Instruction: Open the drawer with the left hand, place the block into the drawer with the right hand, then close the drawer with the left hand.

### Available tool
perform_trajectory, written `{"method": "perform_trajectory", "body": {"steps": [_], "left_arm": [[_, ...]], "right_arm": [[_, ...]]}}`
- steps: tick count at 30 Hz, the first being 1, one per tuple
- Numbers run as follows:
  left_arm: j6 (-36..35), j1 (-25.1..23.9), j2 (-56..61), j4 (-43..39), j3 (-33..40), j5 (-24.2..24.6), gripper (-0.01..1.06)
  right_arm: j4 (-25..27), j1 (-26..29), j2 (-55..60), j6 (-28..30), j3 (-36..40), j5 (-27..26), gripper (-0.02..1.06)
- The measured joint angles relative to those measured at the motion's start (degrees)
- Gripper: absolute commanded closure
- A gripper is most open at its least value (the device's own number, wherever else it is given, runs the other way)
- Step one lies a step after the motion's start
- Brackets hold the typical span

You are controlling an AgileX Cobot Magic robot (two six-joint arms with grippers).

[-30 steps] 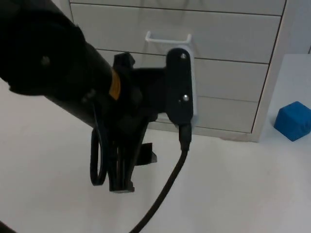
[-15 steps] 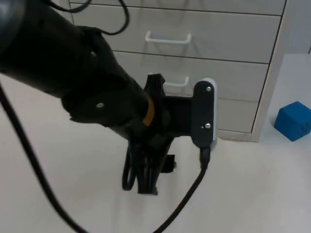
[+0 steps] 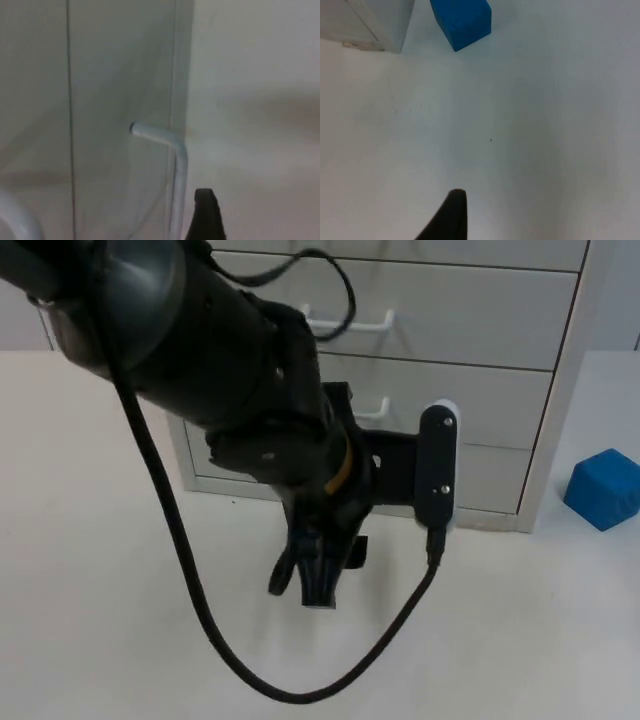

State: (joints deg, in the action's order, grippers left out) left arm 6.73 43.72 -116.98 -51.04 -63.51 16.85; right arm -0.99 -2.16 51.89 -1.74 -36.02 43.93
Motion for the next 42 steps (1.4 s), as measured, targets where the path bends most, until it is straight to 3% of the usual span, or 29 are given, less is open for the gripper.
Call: {"method": "perform_trajectory", "body": {"steps": [2, 7, 16, 23, 26, 31, 42], "left_arm": [[-8.26, 0.00, -0.63, -9.07, 0.00, 1.47, 0.49], [-15.26, 0.00, -0.78, -17.98, 0.00, 1.80, 0.50], [-16.81, 0.00, -2.91, -22.55, -1.07, -0.03, 0.50], [-18.54, 0.13, -7.31, -23.64, -4.99, 4.62, 0.50], [-18.94, 0.26, -7.93, -24.06, -5.72, 5.47, 0.56], [-19.10, 0.37, -8.19, -24.45, -5.93, 6.13, 1.05], [-16.28, 2.59, -8.02, -19.55, -5.64, 9.76, 1.05]], "right_arm": [[0.00, 0.00, 0.00, 0.00, 0.00, 0.00, -0.01], [0.00, 0.00, 0.00, -0.11, 0.00, -0.26, -0.01], [0.00, 0.00, 0.00, -0.11, 0.00, -0.39, -0.01], [0.00, 0.00, 0.00, -0.75, 0.00, -0.39, -0.01], [0.00, 0.00, 0.00, -1.04, 0.00, -0.39, -0.01], [0.00, 0.00, 0.00, -1.16, 0.00, -0.39, -0.01], [0.00, 0.00, 0.00, -1.16, 0.00, -0.59, -0.01]]}}
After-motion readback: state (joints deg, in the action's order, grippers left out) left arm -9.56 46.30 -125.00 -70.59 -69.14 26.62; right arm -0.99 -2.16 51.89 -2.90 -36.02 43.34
